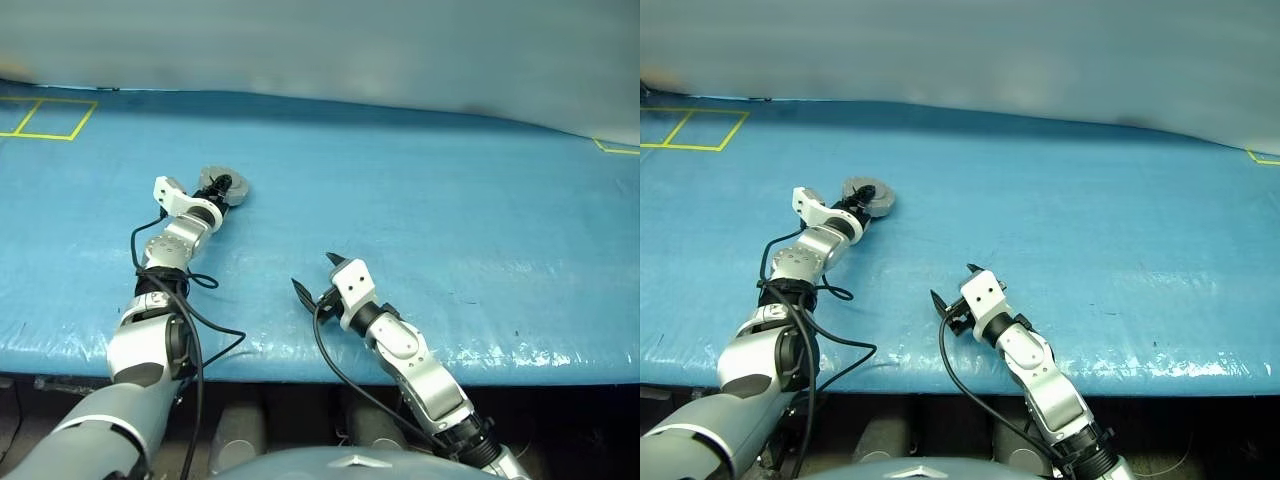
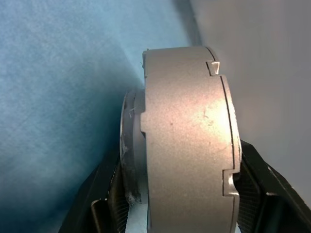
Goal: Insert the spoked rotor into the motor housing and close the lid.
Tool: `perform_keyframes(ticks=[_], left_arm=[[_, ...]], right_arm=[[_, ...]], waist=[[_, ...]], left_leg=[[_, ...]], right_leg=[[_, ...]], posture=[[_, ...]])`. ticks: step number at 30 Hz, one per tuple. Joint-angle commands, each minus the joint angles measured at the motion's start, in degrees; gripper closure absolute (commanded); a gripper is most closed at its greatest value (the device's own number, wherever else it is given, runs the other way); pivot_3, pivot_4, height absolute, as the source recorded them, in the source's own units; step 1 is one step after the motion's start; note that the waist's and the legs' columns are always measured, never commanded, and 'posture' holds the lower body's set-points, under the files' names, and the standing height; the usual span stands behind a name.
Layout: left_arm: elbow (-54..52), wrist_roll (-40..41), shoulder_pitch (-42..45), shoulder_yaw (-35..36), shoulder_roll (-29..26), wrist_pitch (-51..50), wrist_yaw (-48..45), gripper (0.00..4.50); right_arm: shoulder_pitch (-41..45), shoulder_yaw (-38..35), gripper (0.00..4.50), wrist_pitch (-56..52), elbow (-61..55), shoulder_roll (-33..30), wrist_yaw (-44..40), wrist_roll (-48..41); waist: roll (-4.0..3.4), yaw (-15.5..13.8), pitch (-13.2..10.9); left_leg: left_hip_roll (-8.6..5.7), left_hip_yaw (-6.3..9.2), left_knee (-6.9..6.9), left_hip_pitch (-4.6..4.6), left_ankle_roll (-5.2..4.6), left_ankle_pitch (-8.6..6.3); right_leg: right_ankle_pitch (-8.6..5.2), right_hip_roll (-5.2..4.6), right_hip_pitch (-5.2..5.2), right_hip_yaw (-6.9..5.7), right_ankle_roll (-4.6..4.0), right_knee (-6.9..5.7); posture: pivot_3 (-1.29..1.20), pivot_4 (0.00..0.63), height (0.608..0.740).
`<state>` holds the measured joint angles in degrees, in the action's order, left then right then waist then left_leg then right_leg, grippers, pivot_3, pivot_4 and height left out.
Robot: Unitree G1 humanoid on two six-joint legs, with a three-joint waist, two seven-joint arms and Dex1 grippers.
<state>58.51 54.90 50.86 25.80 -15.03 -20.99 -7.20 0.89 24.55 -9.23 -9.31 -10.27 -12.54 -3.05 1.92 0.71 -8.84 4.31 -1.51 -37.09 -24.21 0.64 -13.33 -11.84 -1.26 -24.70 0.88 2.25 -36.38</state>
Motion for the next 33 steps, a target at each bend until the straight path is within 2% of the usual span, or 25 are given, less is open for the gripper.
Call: perform_keyframes(ticks=[1,5,6,10,17,22,25,28,33], left_arm=[[2.2,-2.1,3.1,2.5,-0.7,0.7,-1.9,1.36],[1.8,-3.7,1.4,3.9,-1.2,-3.2,-2.0,0.13],[1.1,-3.9,0.3,4.1,-1.4,-5.3,-1.4,0.05],[-5.8,-3.5,-5.5,4.6,-1.3,-13.9,-0.2,0.05],[-33.3,2.9,-25.6,5.7,1.1,-31.9,4.7,0.05],[-52.5,4.5,-40.0,2.9,0.6,-37.6,4.9,0.05],[-65.9,-3.1,-50.3,-3.8,-2.1,-30.8,-0.4,0.05],[-74.5,-13.8,-58.4,-9.5,-3.2,-17.9,-4.4,0.05],[-79.9,-32.8,-68.5,-16.0,-2.3,3.4,-4.2,0.05]], right_arm=[[-0.4,-0.4,0.00,1.5,-1.7,0.8,-0.2,1.6],[-0.9,-0.7,0.00,1.3,-1.8,1.2,-0.5,2.6],[-1.1,-0.9,0.00,1.0,-1.8,1.3,-0.6,2.6],[-1.6,-1.3,0.00,0.2,-2.0,1.8,-1.2,2.4],[-1.4,-1.8,0.00,-4.2,-1.7,3.2,-3.8,0.3],[-1.4,-4.0,0.00,-6.9,-2.3,4.9,-4.2,-2.0],[-2.1,-6.4,0.00,-6.4,-1.8,6.8,-3.6,-4.2],[-3.0,-8.4,0.00,-2.2,-0.7,9.0,-1.9,-4.3],[-3.1,-9.1,0.00,4.1,1.3,7.9,0.4,0.3]], waist=[[0.00,0.1,0.0],[0.00,0.1,0.0],[0.00,0.2,0.0],[-0.02,0.8,0.0],[-0.42,1.4,0.5],[-0.49,1.4,0.7],[-0.46,1.4,0.8],[-0.56,1.4,0.9],[-0.55,1.3,0.9]], left_leg=[[0.00,-0.02,-0.01,0.00,0.00,0.00],[0.00,-0.01,-0.06,0.05,0.01,0.00],[0.00,-0.02,-0.06,0.09,0.01,0.00],[0.00,-0.14,-0.05,0.38,0.02,0.00],[0.01,-0.21,-0.07,0.73,0.07,0.03],[0.01,-0.30,-0.04,1.19,0.08,0.03],[0.02,-0.36,-0.02,1.62,0.11,-0.01],[0.06,-0.48,0.00,1.66,0.20,-0.06],[0.10,-0.60,0.05,1.50,0.24,-0.09]], right_leg=[[0.01,-0.01,0.00,0.01,0.01,0.01],[0.02,-0.03,0.06,0.01,0.03,-0.04],[0.02,-0.03,0.09,0.02,0.03,-0.05],[-0.02,-0.05,0.20,0.14,0.01,-0.30],[-0.05,-0.06,0.37,0.26,-0.02,-0.56],[-0.40,-0.10,0.78,0.34,-0.10,-0.56],[-0.50,-0.14,1.08,0.35,-0.21,-0.54],[-0.51,-0.20,1.02,0.40,-0.24,-0.54],[-0.54,-0.23,0.73,0.47,-0.28,-0.53]], posture=[[0.00,0.150,0.740],[0.00,0.150,0.740],[0.00,0.150,0.740],[0.00,0.150,0.740],[0.00,0.150,0.740],[0.00,0.150,0.740],[0.00,0.150,0.740],[0.00,0.150,0.740],[0.00,0.150,0.740]])
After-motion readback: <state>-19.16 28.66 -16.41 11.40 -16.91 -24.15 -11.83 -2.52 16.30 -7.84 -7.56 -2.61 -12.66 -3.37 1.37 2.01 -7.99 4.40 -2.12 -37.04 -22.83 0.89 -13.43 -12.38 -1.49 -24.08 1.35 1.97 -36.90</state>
